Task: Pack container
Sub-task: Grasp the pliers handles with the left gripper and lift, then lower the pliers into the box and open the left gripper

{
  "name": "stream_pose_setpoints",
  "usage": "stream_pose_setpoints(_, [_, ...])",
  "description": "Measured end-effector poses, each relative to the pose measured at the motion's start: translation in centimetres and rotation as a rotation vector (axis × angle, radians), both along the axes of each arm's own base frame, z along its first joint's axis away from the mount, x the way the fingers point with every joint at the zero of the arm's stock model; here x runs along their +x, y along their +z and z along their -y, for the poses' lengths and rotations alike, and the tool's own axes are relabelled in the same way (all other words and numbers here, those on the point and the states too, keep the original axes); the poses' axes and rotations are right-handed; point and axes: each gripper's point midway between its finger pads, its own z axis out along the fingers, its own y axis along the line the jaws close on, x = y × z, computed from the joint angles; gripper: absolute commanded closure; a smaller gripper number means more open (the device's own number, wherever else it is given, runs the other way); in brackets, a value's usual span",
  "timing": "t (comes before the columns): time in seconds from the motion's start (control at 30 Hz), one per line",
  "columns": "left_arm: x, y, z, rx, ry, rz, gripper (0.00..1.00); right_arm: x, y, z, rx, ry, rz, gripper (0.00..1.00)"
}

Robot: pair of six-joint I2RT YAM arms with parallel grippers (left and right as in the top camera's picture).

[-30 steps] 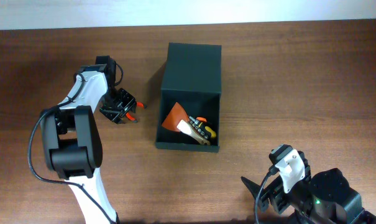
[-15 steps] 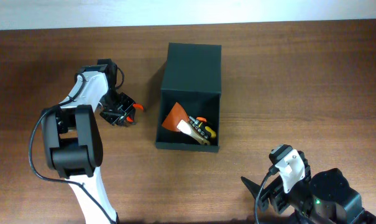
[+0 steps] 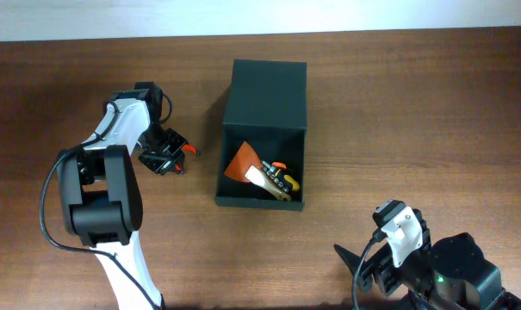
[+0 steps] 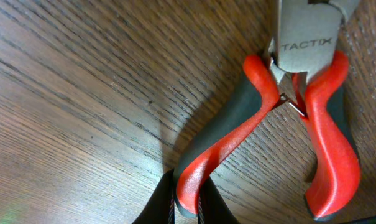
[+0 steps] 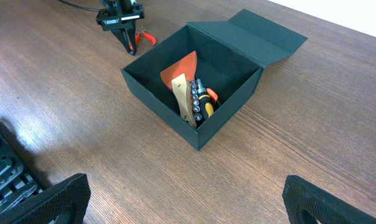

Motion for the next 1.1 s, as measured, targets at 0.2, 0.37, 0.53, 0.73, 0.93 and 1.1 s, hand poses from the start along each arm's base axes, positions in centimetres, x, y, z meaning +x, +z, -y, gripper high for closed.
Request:
stream_pose_setpoints(0.2, [0.2,0.6,0.0,0.001,0.0,0.02,0.98,0.0,0.0,0.0,0.0,0.0,0.0,0.01])
stream_pose_setpoints(0.37, [1.2,4.2,0.0,0.006,-0.003,0.121,0.98,0.0,0.0,0.0,0.0,0.0,0.0,0.01])
stream_pose_setpoints(0.53, [1.8,10.4,0.7,0.015,-0.024,0.294,0.98,0.0,0.0,0.0,0.0,0.0,0.0,0.01])
stream_pose_setpoints(0.73, [1.2,16.1,3.0,0.008,-0.083,0.446,0.98,0.0,0.0,0.0,0.0,0.0,0.0,0.01])
stream_pose_setpoints(0.93, [0.0,18.5,7.5,-0.019,-0.152,0.504,0.98,0.0,0.0,0.0,0.0,0.0,0.0,0.01])
stream_pose_setpoints(1.1, [-1.8,18.4,11.5,-0.057,-0.155,0.48,0.98,0.0,0.0,0.0,0.0,0.0,0.0,0.01])
